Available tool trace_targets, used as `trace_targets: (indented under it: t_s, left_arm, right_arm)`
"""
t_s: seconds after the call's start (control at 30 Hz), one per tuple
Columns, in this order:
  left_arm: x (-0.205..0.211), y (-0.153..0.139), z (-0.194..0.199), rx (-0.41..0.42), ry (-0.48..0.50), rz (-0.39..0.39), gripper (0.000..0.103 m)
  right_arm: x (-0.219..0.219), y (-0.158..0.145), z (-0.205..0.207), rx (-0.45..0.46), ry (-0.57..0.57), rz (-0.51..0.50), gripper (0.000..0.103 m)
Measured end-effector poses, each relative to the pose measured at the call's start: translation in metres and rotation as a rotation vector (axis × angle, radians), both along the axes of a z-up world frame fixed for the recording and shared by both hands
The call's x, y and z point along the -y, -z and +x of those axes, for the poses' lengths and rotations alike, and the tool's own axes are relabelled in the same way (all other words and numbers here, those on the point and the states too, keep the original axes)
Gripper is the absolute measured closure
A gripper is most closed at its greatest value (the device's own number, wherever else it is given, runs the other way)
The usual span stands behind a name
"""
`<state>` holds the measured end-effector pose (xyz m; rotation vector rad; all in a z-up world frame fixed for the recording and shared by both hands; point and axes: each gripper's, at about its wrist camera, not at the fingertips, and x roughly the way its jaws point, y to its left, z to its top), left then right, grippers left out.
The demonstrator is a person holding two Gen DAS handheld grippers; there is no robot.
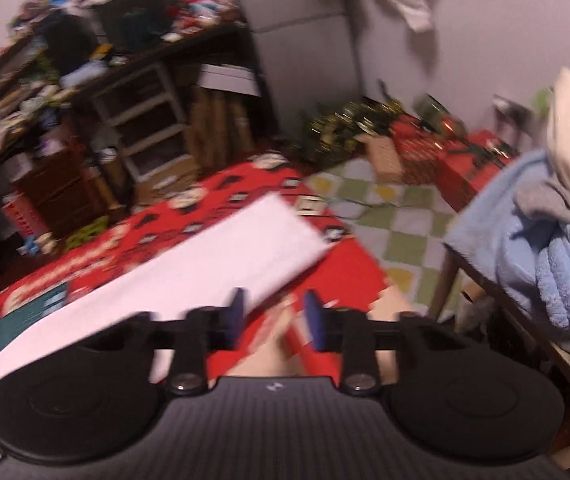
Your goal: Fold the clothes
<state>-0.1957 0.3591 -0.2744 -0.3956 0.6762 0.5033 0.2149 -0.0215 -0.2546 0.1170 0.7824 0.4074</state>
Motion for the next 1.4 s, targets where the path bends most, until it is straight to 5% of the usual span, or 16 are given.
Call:
trace_targets:
  t_s: [0.4, 0.6, 0.73, 1.1, 1.4]
  left_arm:
    - [-0.013, 0.008, 0.009, -0.019, -0.017, -0.012, 0.014]
    - [-0.017, 0.007, 0.006, -0.011, -0.032, -0.023, 0.014]
    - [-0.016, 0.003, 0.002, 0.009, -0.029, -0.016, 0.014]
    - [-0.009, -0.011, -0.020, 0.087, -0.014, -0.028, 0.015]
    - [-0.015, -0.016, -0.050, 0.157, -0.003, -0.080, 0.015]
  right_arm:
    - [-0.033, 0.035, 0.072, 0.057, -0.088, -0.182, 0.079]
    - [-0.040, 0.034, 0.064, 0.079, -0.139, -0.203, 0.100]
    - [-0.039, 0.021, 0.058, 0.110, -0.136, -0.167, 0.101]
    - [-0.081, -0.085, -0.030, 0.318, -0.353, -0.073, 0.101]
    - [-0.155, -0.105, -0.156, 0.396, -0.600, -0.095, 0.101]
